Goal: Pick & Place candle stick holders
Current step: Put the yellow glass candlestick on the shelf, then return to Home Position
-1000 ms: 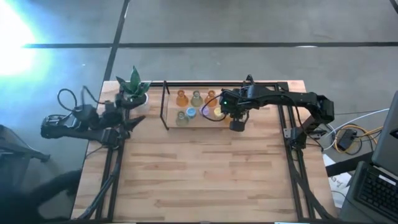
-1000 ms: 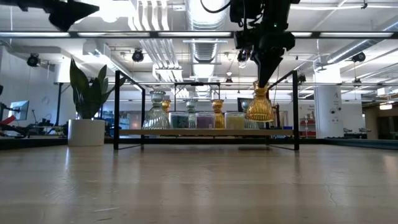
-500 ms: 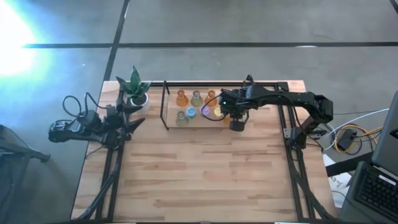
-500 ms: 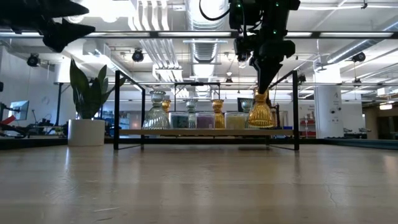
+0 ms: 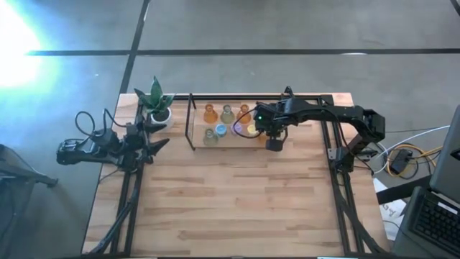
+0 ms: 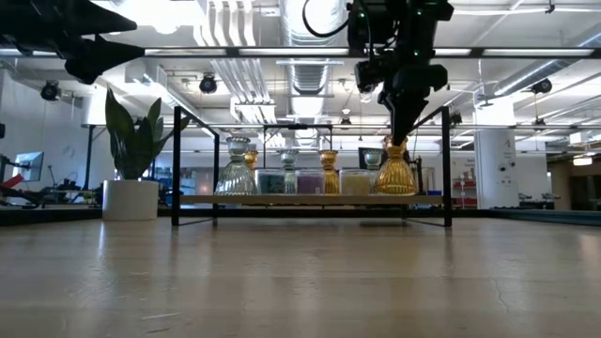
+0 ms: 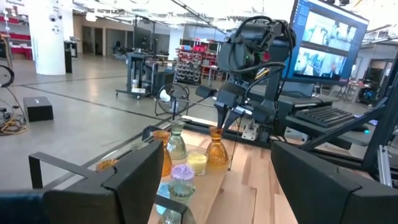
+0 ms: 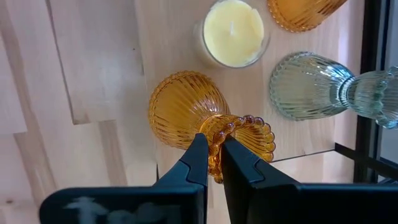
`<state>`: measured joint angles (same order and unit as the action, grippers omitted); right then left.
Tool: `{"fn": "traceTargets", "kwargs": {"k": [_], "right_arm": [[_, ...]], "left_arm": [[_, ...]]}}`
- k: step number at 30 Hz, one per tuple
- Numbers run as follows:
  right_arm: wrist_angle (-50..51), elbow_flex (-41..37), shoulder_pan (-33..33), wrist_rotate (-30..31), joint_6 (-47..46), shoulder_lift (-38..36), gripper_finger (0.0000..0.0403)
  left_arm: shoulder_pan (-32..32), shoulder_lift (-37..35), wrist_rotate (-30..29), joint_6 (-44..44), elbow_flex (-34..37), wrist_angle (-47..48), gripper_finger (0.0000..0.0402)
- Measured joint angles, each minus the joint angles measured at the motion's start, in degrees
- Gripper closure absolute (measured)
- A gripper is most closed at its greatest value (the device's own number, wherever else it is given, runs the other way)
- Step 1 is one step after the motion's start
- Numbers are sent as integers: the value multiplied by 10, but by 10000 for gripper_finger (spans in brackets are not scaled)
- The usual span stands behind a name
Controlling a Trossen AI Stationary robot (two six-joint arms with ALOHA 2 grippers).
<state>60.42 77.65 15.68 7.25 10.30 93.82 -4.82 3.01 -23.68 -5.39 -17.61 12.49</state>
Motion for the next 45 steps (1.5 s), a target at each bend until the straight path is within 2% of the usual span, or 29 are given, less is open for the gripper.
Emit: {"fn": "traceTargets", "kwargs": {"k": [11, 21, 29, 34, 45], "right_arm": [[-17, -9, 0, 2, 2, -1, 389], [-22, -12, 3, -2, -1, 2, 350], [-26, -15, 3, 2, -19, 2, 351], [-29, -15, 4, -26, -25, 1, 347], [-41, -15, 3, -28, -25, 1, 280]], "left_arm": [[0, 0, 0, -7, 0, 0, 101], [0, 0, 0, -11, 0, 0, 101], [0, 0, 0, -18, 0, 0, 101], [0, 0, 0, -19, 0, 0, 101], [0, 0, 0, -22, 0, 0, 101]]}}
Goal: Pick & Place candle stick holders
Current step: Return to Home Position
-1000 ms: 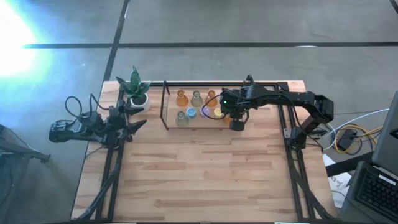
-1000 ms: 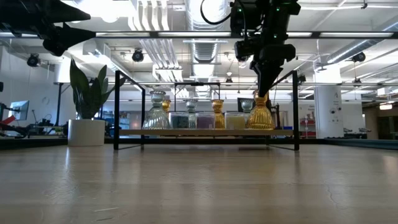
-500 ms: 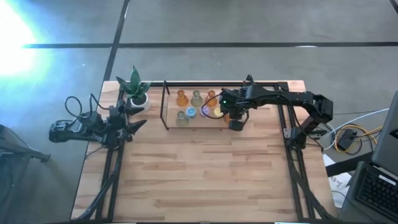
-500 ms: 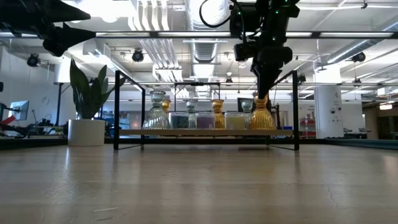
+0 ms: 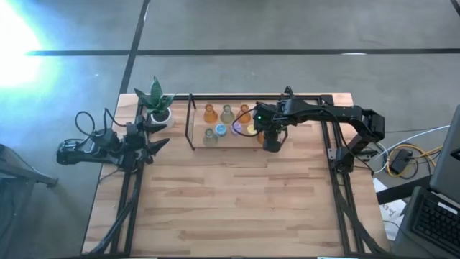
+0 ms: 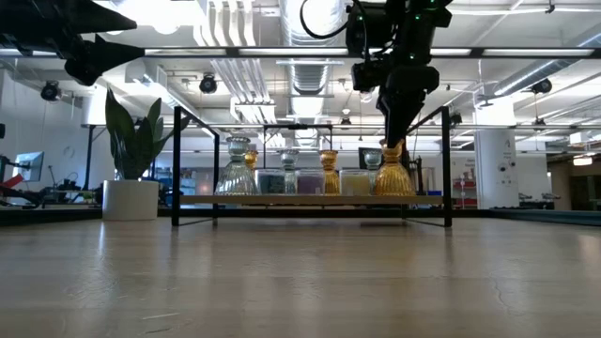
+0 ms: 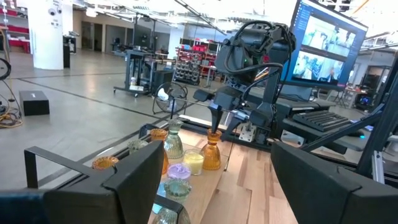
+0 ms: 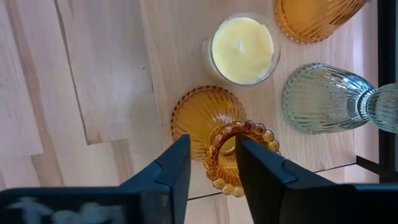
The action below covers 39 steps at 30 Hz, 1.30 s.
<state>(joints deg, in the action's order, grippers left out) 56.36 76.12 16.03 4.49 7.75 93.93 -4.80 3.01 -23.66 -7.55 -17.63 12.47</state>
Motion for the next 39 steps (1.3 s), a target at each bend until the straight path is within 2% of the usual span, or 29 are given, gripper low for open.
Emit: {"fn": "traceTargets", "kwargs": {"k": [9, 17, 24, 29, 33, 36, 39], "right_arm": [[4, 17, 0, 0, -1, -1, 232], [41, 48, 0, 1, -3, -2, 234], [144, 119, -2, -16, -56, -4, 240], [179, 180, -30, -48, -116, -39, 272], [155, 189, -66, -50, -166, -98, 326], [90, 151, -91, -50, -191, -164, 376], [4, 80, -113, -49, -215, -237, 390]], "left_arm": [[0, 0, 0, 0, 0, 0, 101], [0, 0, 0, 0, 0, 1, 101], [0, 0, 0, 0, 0, 5, 101], [0, 0, 0, 0, 0, 5, 101], [0, 0, 0, 0, 0, 5, 101], [0, 0, 0, 0, 0, 5, 101], [0, 0, 0, 0, 0, 5, 101]]}}
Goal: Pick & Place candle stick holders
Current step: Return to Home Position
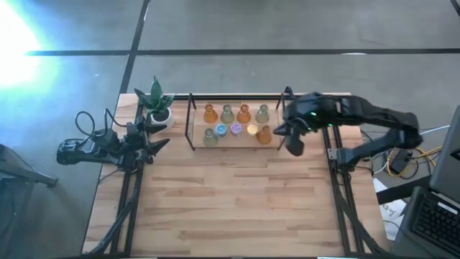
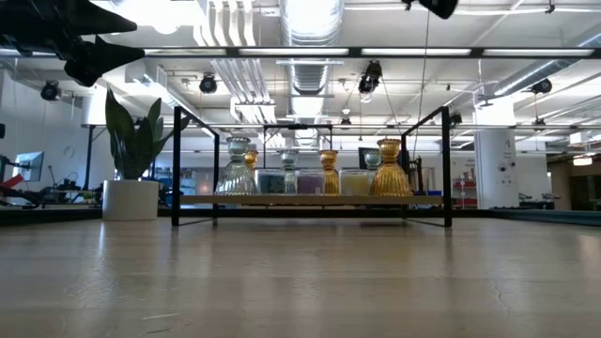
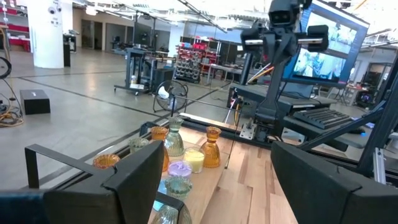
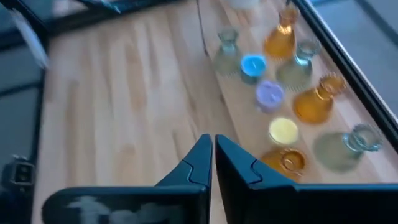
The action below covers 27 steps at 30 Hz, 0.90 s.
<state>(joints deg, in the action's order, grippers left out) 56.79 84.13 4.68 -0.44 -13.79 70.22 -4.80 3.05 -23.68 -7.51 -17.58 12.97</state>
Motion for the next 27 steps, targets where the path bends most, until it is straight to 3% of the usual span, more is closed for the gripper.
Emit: {"fn": "traceTargets", "kwargs": {"k": [6, 14, 20, 27], "right_arm": [[-145, -193, -39, 4, -3, -160, 395], [-339, -448, -46, 2, 66, -364, 395], [-467, -597, -46, -33, 175, -455, 395], [-520, -707, -45, -26, 181, -531, 394]], "left_arm": [[0, 0, 0, 0, 0, 0, 101], [0, 0, 0, 0, 0, 0, 101], [0, 0, 0, 0, 0, 0, 101], [0, 0, 0, 0, 0, 0, 101]]}}
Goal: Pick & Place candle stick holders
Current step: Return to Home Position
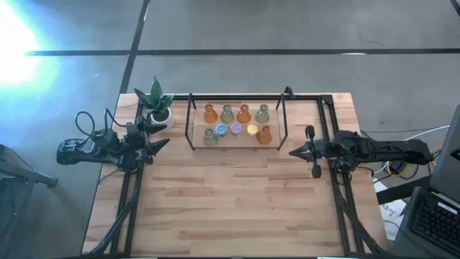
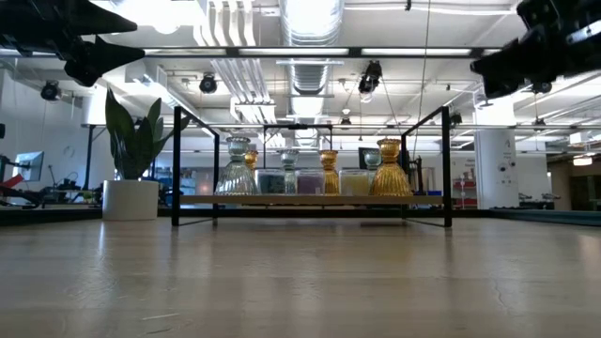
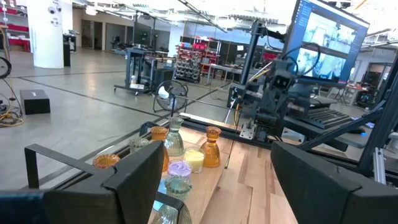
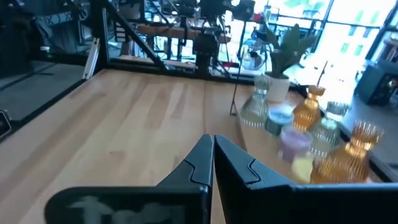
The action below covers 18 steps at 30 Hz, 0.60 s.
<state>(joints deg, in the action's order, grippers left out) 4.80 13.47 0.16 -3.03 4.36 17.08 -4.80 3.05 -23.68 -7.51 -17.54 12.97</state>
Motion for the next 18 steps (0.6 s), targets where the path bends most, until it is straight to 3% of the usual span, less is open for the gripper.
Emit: {"fn": "traceTargets", "kwargs": {"k": [10, 14, 18], "right_arm": [[-55, -130, 2, 22, 6, -167, 394], [-75, -130, 4, 94, 78, -170, 394], [-82, -129, 4, 107, 121, -157, 394]], "left_arm": [[0, 0, 0, 0, 0, 0, 101], [0, 1, 0, 0, 0, 0, 101], [0, 2, 0, 0, 0, 1, 101]]}}
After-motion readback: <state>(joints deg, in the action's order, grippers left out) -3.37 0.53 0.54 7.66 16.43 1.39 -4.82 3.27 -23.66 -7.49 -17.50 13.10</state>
